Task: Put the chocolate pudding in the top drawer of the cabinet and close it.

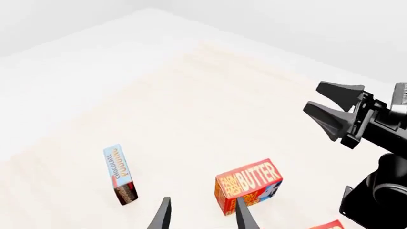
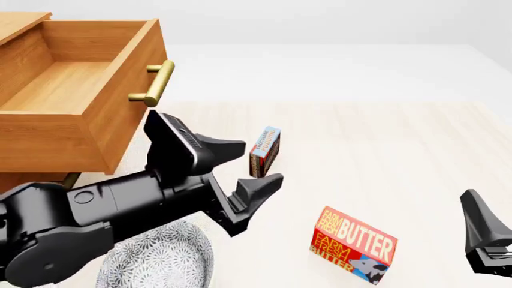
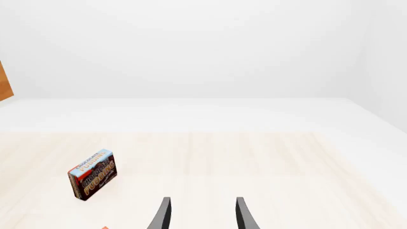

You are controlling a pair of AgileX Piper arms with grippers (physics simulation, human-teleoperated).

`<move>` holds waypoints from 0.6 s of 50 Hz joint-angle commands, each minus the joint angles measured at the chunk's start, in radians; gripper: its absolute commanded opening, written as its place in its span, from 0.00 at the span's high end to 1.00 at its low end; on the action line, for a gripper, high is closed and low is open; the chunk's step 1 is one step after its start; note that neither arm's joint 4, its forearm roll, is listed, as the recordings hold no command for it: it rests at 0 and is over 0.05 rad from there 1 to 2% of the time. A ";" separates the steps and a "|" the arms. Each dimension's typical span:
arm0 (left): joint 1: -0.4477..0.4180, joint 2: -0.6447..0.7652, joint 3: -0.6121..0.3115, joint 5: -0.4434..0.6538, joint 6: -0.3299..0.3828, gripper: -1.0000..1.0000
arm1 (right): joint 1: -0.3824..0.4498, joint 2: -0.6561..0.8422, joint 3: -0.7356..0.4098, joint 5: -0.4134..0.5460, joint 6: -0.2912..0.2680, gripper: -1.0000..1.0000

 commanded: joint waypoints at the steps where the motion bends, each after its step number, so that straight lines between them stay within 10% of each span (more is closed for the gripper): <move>1: 0.027 0.074 0.007 -0.043 -0.014 0.00 | 0.000 0.000 0.000 0.000 0.000 0.00; 30: 0.140 0.136 -0.012 -0.048 -0.066 0.00 | 0.000 0.000 0.000 0.000 0.000 0.00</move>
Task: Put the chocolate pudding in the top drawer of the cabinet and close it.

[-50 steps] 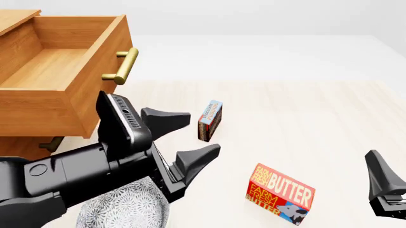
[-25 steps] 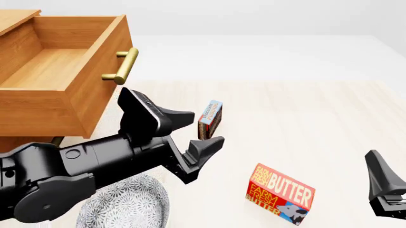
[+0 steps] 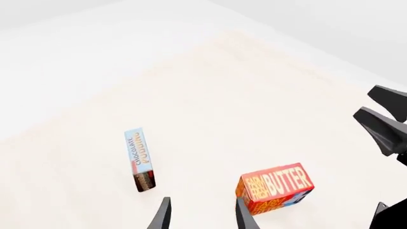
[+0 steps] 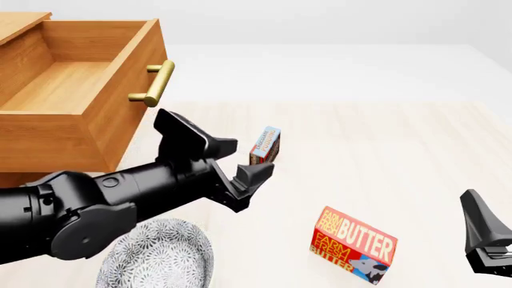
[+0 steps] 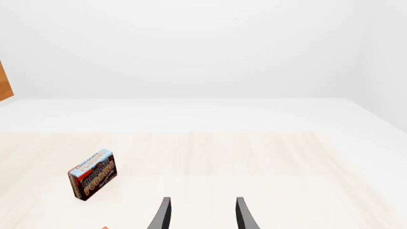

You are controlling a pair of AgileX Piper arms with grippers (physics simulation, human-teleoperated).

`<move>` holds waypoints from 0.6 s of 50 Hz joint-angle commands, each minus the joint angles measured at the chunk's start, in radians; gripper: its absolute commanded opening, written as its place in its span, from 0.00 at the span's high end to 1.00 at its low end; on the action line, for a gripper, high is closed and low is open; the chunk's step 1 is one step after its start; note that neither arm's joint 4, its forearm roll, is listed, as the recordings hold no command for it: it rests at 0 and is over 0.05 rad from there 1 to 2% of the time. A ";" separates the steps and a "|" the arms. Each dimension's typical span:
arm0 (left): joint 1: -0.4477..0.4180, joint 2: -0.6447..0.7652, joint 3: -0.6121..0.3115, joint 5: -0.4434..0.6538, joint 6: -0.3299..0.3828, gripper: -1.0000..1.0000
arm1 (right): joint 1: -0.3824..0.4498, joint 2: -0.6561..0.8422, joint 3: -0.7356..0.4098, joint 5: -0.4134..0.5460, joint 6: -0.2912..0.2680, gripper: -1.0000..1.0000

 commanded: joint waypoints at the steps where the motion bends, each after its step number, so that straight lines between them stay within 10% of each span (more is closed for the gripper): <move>1: 0.044 0.029 0.008 -0.022 -0.026 0.00 | 0.000 0.000 0.000 0.000 0.000 0.00; 30: 0.093 0.111 0.006 -0.074 -0.064 0.00 | 0.000 0.000 0.000 0.000 0.000 0.00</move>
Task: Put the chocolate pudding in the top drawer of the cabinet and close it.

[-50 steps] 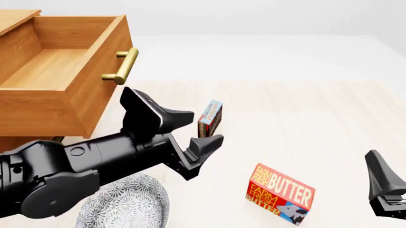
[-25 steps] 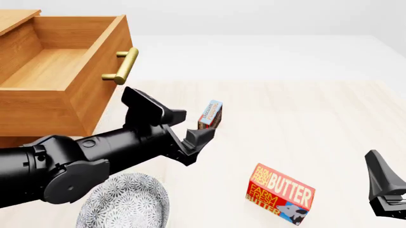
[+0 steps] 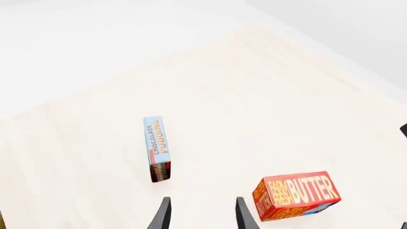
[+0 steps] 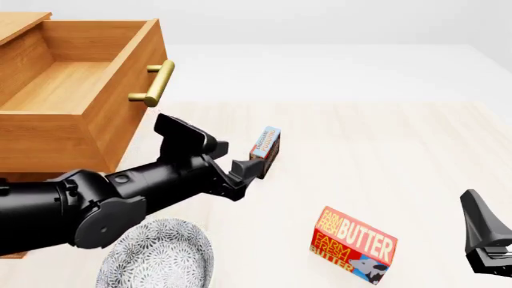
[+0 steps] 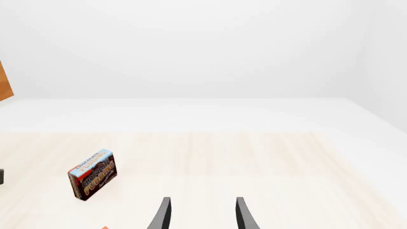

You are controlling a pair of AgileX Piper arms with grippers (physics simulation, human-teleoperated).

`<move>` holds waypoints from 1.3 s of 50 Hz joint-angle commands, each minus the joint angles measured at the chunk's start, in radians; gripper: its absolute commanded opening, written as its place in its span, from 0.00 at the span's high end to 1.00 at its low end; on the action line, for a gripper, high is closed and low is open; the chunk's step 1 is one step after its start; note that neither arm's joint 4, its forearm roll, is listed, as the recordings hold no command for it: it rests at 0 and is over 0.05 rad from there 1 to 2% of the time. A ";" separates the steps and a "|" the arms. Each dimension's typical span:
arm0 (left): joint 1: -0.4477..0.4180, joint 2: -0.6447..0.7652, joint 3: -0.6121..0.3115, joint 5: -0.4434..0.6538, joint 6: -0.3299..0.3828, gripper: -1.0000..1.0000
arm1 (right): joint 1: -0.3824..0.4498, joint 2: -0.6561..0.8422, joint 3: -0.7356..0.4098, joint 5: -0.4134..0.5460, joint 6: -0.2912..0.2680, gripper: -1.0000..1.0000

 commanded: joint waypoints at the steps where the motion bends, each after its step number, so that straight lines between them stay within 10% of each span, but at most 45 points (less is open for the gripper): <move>1: 0.019 0.031 -0.006 -0.016 -0.003 0.00 | 0.000 0.000 0.000 0.000 0.000 0.00; 65: 0.078 0.302 -0.084 -0.156 -0.045 0.00 | 0.000 0.000 0.000 0.000 0.000 0.00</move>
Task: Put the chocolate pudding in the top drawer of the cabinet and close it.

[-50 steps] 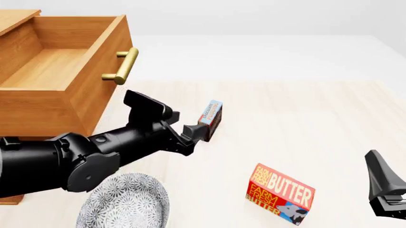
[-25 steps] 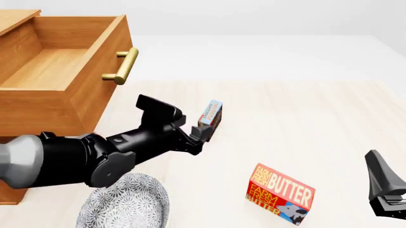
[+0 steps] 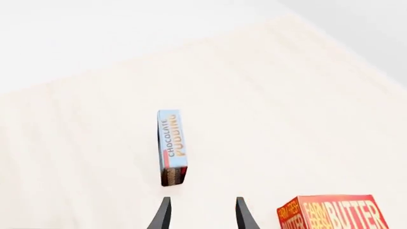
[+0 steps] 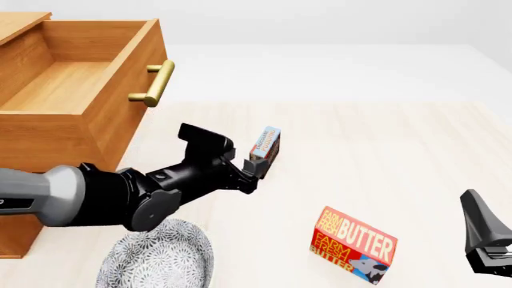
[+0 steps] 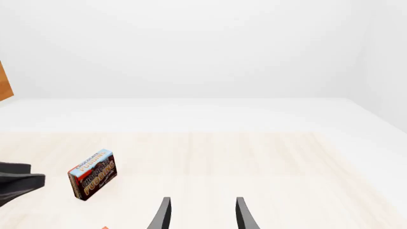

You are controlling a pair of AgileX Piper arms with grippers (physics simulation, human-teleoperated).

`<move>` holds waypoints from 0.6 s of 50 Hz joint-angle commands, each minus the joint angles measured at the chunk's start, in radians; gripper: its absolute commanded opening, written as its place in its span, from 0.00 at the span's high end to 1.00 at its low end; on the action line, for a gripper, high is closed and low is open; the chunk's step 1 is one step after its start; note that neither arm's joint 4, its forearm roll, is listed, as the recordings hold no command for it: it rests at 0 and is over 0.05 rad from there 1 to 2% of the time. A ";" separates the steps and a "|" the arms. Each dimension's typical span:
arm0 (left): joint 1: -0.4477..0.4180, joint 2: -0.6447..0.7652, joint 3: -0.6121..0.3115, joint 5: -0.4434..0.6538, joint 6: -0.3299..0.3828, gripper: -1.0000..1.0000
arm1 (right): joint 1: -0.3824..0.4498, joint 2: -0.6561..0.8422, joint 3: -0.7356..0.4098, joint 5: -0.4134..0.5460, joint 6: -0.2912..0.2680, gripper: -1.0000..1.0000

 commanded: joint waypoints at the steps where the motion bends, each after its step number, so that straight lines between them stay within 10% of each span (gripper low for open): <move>1: 0.018 0.040 -0.009 -0.018 0.001 0.00 | 0.000 0.000 0.000 0.000 0.000 0.00; 30: 0.044 0.097 -0.057 -0.014 0.024 0.00 | 0.000 0.000 0.000 0.000 0.000 0.00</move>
